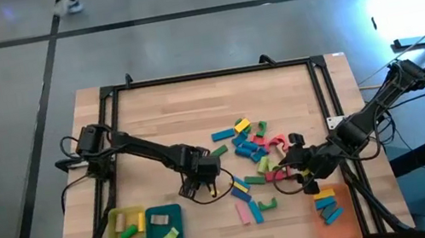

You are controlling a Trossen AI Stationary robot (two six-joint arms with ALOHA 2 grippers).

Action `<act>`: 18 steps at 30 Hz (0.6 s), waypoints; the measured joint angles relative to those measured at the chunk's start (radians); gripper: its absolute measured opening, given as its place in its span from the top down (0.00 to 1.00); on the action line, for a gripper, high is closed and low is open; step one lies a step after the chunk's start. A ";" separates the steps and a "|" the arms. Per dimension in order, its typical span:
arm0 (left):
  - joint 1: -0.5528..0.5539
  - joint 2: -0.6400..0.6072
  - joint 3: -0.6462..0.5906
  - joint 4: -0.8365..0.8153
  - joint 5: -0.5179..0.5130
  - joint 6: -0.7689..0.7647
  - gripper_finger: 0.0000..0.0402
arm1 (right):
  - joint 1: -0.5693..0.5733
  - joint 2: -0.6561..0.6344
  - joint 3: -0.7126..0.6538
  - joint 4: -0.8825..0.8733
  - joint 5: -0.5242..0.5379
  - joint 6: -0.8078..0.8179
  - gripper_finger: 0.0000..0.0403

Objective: Sort blocks by size
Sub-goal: Put the blue rectangular block into the orange bin

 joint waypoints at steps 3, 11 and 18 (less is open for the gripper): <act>0.004 0.006 -0.004 -0.002 0.022 -0.008 0.65 | 0.000 0.000 0.000 -0.001 -0.011 0.000 0.45; 0.006 0.008 -0.006 0.030 0.032 -0.039 0.72 | 0.000 0.000 0.000 -0.001 -0.013 -0.001 0.45; 0.005 0.018 0.052 0.030 0.031 -0.125 0.71 | 0.000 -0.004 0.000 -0.007 -0.024 -0.028 0.45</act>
